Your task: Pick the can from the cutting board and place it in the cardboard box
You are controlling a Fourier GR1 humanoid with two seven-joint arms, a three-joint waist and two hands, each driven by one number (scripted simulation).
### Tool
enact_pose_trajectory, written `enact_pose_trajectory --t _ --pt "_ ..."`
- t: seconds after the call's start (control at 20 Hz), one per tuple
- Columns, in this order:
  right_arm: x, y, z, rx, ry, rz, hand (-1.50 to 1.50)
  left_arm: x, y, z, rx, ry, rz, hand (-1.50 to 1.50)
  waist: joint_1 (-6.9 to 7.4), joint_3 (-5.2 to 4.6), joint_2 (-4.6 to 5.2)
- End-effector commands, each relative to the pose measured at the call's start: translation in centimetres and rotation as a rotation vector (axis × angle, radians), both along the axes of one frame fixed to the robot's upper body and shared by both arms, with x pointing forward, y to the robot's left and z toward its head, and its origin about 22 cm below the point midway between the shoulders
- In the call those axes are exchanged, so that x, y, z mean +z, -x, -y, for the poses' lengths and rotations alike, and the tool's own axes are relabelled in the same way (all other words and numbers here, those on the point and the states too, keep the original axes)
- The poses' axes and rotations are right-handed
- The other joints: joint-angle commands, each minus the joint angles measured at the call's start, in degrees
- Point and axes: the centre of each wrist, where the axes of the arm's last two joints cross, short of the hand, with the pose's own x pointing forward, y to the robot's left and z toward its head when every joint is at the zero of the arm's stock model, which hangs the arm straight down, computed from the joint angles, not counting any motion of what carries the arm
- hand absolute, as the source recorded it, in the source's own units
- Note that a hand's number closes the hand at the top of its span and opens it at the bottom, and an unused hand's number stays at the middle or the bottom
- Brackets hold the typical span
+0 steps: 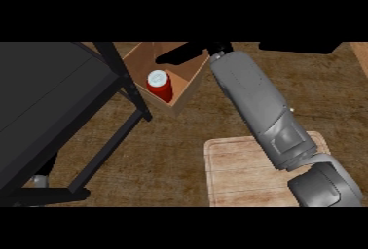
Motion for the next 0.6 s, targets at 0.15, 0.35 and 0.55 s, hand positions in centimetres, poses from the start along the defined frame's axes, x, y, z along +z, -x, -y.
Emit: enact_pose_trajectory --t 0.15,0.35,0.55 --pt "1.0 -2.1 8.8 -0.183 -0.144 0.01 -1.5 0.4 0.5 2.4 -0.013 0.063 0.045 0.0 -1.2 0.23 -0.23" --pt "1.7 -2.6 12.7 -0.227 -0.213 0.001 -1.5 0.2 0.2 3.1 -0.015 0.063 0.05 0.0 -1.17 0.24 0.05" --pt "0.9 -2.0 19.6 -0.216 -0.197 0.006 -1.5 0.0 0.6 3.1 -0.023 0.065 0.051 0.0 -1.28 0.29 0.16"
